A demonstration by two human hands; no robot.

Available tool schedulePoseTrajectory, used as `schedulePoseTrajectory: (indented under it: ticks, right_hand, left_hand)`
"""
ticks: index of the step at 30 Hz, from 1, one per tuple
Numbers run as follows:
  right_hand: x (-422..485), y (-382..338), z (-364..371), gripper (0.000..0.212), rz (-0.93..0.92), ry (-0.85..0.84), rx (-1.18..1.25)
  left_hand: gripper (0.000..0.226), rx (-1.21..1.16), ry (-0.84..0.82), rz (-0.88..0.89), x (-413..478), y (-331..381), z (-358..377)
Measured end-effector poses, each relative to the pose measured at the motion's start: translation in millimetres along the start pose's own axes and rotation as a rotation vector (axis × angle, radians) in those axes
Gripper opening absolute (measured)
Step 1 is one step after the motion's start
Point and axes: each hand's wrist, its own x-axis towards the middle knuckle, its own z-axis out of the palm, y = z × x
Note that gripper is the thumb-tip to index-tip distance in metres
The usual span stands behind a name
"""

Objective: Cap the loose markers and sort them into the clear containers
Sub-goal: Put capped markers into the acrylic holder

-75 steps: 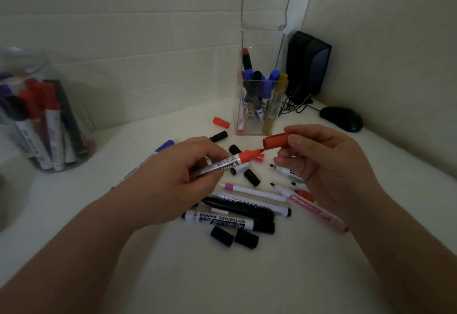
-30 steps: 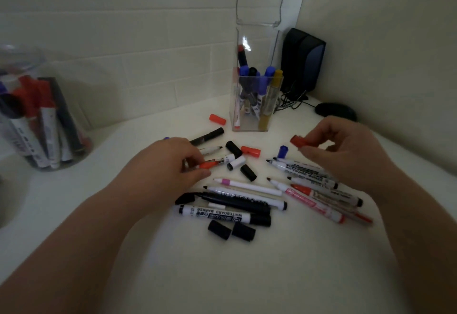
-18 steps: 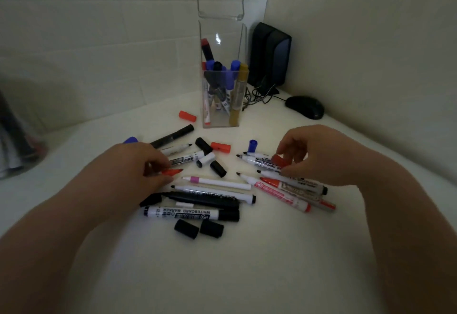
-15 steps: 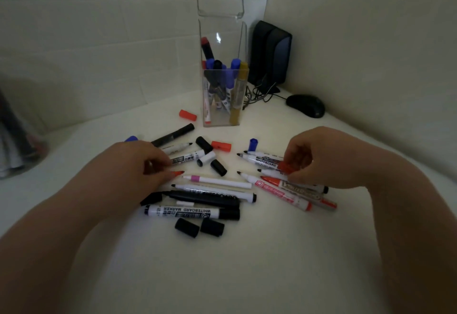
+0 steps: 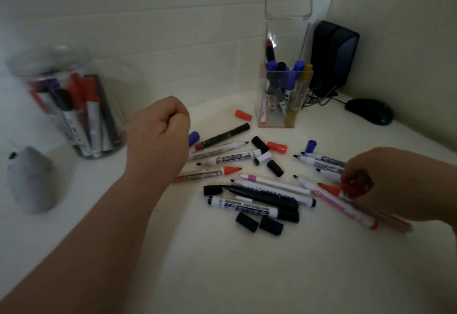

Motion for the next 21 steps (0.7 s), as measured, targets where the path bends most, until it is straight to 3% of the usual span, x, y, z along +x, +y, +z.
schedulePoseTrajectory:
  ticks: [4,6,9,12,15,18,21]
  right_hand:
    - [-0.4,4.6,-1.7,0.024,-0.004,0.049,0.096]
    - [-2.0,8.1,-6.6,0.028,-0.026,0.123,0.204]
    - [-5.6,2.7,-12.9,0.035,-0.072,0.196,0.548]
    - [-8.0,-10.9,-12.2,0.043,-0.18,0.253,0.806]
    - [-10.9,-21.0,-13.3,0.046,-0.163,0.35,0.972]
    - [-11.6,-18.5,-10.7,0.068,-0.124,0.392,1.027]
    - [-9.1,-26.2,-12.2,0.036,-0.092,0.382,1.058]
  left_hand:
    - [0.02,-0.082,-0.059,-0.001,-5.2,5.6,2.5]
    - [0.021,-0.073,-0.24,-0.006,-17.7,16.2,11.5]
    - [0.032,0.063,-0.653,0.112,-42.7,42.9,29.5]
    - [0.039,0.137,-0.852,0.261,-55.8,61.1,39.0]
    - [0.041,0.112,-0.926,0.338,-57.2,68.0,37.4]
    - [0.038,0.112,-0.95,0.37,-55.2,66.1,33.7]
    - [0.032,0.133,-0.799,0.278,-48.9,56.9,34.5]
